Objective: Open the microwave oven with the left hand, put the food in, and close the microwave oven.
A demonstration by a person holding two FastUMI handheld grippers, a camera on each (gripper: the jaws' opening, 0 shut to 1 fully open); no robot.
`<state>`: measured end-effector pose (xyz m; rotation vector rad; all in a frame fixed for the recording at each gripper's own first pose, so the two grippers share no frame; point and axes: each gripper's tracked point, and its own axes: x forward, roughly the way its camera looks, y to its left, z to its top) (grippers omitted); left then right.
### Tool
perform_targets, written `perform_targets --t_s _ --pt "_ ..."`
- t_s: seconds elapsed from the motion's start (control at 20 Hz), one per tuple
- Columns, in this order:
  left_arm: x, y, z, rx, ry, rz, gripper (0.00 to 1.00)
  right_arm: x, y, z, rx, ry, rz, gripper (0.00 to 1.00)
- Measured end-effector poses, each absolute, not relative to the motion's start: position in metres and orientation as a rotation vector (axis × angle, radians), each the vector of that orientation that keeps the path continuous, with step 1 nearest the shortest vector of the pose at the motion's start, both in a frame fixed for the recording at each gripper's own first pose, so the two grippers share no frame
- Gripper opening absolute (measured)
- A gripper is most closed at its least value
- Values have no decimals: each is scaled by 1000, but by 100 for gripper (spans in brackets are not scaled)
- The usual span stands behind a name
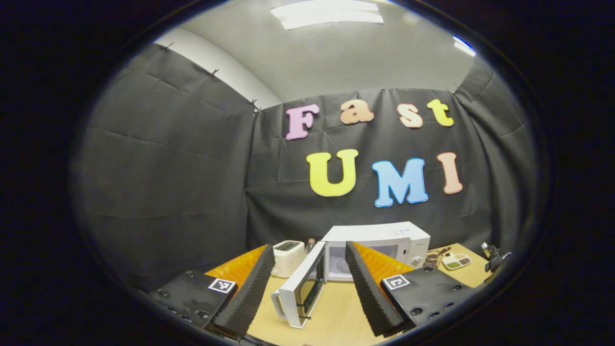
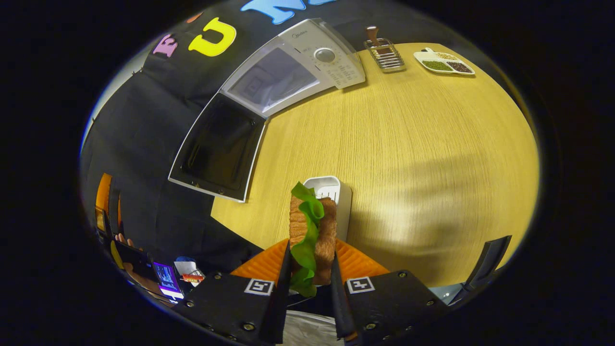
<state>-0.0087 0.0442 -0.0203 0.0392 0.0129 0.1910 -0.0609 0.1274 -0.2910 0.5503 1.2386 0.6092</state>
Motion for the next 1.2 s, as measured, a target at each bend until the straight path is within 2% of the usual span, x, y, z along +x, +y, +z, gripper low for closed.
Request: perform_targets --t_s 0.05,0.1,0.15,0.5,0.55,0.65,0.9,0.95,1.2 --pt "-7 43 -20 39 10 183 97 -60 128 -284 564 1223 616 41" --pt "-4 44 -21 40 9 174 93 -59 130 -279 583 1206 620 41" --pt "0 44 -21 41 9 164 95 -55 130 -272 603 1196 617 41" --pt "46 61 -29 0 8 72 93 -12 162 -240 683 1074 584 40" --pt "53 67 -27 -5 -1 64 97 -4 170 -236 700 1052 578 40" --pt "65 81 -24 -12 -9 51 97 13 186 -227 751 1009 560 41" --pt "91 115 -14 -5 -37 37 97 55 224 -215 842 925 535 41" --pt "95 122 -12 -4 -41 40 95 64 229 -216 846 911 524 40" --pt "110 154 -15 -1 -43 52 97 103 253 -221 818 848 491 40"
